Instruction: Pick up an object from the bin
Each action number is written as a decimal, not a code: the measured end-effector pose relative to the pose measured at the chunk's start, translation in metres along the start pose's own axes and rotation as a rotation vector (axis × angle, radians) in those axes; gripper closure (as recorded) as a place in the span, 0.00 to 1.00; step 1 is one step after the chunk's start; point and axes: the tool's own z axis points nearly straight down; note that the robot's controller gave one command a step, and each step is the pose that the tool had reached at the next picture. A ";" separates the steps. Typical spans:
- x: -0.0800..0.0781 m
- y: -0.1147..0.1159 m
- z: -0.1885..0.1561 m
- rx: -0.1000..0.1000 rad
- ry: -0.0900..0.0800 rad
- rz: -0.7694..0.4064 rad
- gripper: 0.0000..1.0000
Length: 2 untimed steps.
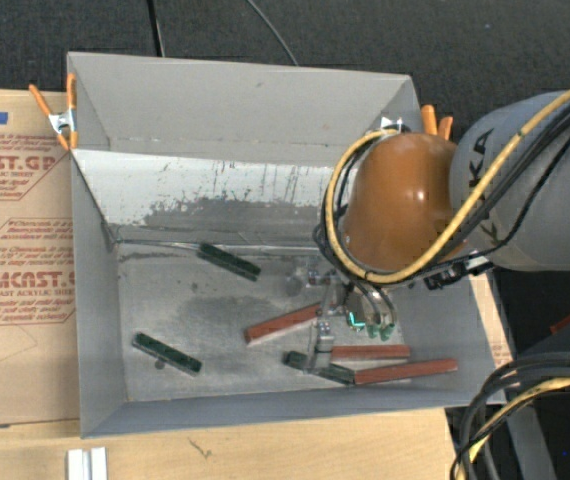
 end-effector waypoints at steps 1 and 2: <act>-0.002 0.000 -0.004 -0.001 -0.008 0.000 0.00; -0.064 -0.011 0.108 0.000 -0.009 -0.297 1.00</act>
Offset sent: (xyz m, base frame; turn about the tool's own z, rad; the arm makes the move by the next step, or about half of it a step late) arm 0.0622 -0.0119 -0.1102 -0.2971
